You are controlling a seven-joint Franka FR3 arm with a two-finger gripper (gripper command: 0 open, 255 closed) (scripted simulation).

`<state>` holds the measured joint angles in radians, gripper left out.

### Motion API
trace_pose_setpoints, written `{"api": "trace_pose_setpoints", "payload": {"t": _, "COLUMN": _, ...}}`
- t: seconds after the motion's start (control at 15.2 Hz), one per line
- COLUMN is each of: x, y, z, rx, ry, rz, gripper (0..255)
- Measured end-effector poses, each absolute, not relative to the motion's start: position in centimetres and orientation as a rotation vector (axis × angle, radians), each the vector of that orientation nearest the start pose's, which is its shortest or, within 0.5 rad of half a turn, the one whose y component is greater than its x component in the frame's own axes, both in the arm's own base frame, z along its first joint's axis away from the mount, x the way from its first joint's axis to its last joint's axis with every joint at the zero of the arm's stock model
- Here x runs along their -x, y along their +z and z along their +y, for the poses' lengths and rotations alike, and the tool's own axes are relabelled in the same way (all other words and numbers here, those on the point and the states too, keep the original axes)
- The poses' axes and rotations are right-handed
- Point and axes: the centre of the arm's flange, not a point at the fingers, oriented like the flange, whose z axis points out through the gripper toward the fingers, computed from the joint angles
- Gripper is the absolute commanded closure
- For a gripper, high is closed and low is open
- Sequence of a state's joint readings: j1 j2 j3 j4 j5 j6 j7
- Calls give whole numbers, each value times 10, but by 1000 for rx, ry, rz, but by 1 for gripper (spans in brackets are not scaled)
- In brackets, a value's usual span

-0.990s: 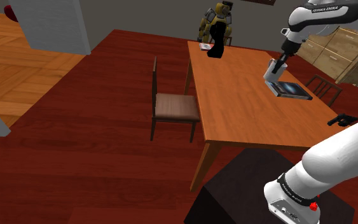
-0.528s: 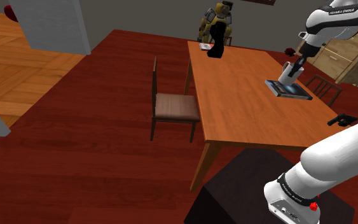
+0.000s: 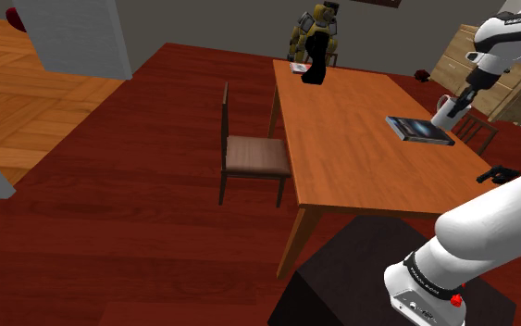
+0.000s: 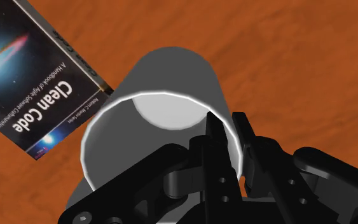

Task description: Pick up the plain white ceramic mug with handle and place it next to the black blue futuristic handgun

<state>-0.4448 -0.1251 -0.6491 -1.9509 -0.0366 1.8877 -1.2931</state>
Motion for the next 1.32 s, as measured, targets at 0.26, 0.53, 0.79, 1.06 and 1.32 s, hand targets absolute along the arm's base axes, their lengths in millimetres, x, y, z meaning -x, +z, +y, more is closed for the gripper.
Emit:
{"api": "trace_pose_setpoints", "payload": {"t": 0.26, "x": -190, "y": 525, "z": -515, "rx": 3142, "ry": -81, "rz": -335, "gripper": 255}}
{"api": "trace_pose_setpoints", "payload": {"t": 0.53, "x": -147, "y": 526, "z": -548, "rx": 3142, "ry": -80, "rz": -332, "gripper": 255}}
{"api": "trace_pose_setpoints", "payload": {"t": 0.79, "x": -108, "y": 526, "z": -581, "rx": 3142, "ry": -80, "rz": -334, "gripper": 255}}
{"api": "trace_pose_setpoints", "payload": {"t": 1.06, "x": -74, "y": 520, "z": -612, "rx": 3142, "ry": -80, "rz": -335, "gripper": 255}}
{"api": "trace_pose_setpoints", "payload": {"t": 1.32, "x": -71, "y": 500, "z": -612, "rx": 3142, "ry": -81, "rz": -337, "gripper": 255}}
